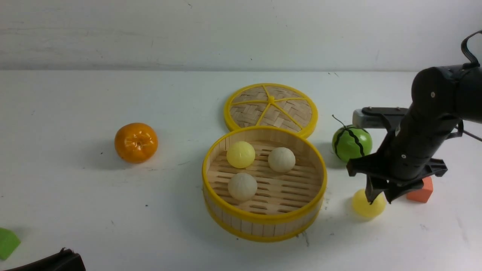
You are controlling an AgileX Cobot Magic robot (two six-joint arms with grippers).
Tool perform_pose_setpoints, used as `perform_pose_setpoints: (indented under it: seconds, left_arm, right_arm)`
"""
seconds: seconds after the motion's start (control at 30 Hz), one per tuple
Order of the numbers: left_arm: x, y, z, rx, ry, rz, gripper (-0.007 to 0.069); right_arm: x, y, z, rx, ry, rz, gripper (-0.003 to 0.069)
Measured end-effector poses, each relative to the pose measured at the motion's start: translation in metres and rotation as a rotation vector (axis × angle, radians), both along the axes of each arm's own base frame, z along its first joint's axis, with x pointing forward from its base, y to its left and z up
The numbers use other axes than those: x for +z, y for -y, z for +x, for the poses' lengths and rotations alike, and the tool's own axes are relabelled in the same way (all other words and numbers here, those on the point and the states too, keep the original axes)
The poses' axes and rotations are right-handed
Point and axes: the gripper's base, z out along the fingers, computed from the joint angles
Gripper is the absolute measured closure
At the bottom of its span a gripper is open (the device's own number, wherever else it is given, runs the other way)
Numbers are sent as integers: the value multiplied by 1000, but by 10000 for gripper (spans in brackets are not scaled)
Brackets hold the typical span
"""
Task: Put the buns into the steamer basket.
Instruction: Use the right arm to grab a steamed stuffed bun
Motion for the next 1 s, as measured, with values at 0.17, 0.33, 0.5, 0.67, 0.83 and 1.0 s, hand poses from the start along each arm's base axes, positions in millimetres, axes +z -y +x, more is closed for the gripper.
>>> perform_pose_setpoints:
  seconds: [0.17, 0.33, 0.5, 0.67, 0.83, 1.0]
  left_arm:
    - [0, 0, 0, 0, 0, 0, 550]
    - [0, 0, 0, 0, 0, 0, 546]
    - [0, 0, 0, 0, 0, 0, 540]
    - [0, 0, 0, 0, 0, 0, 539]
    - [0, 0, 0, 0, 0, 0, 533]
    - [0, 0, 0, 0, 0, 0, 533]
  right_arm:
    - [2, -2, 2, -3, 12, 16, 360]
    - [0, -2, 4, -3, 13, 15, 358]
    - [-13, -2, 11, 4, 27, -3, 358]
    - [-18, -2, 14, 8, 39, -6, 375]
    - [-18, -2, 14, 9, 35, -7, 462]
    - [-18, -2, 14, 17, 35, -8, 545]
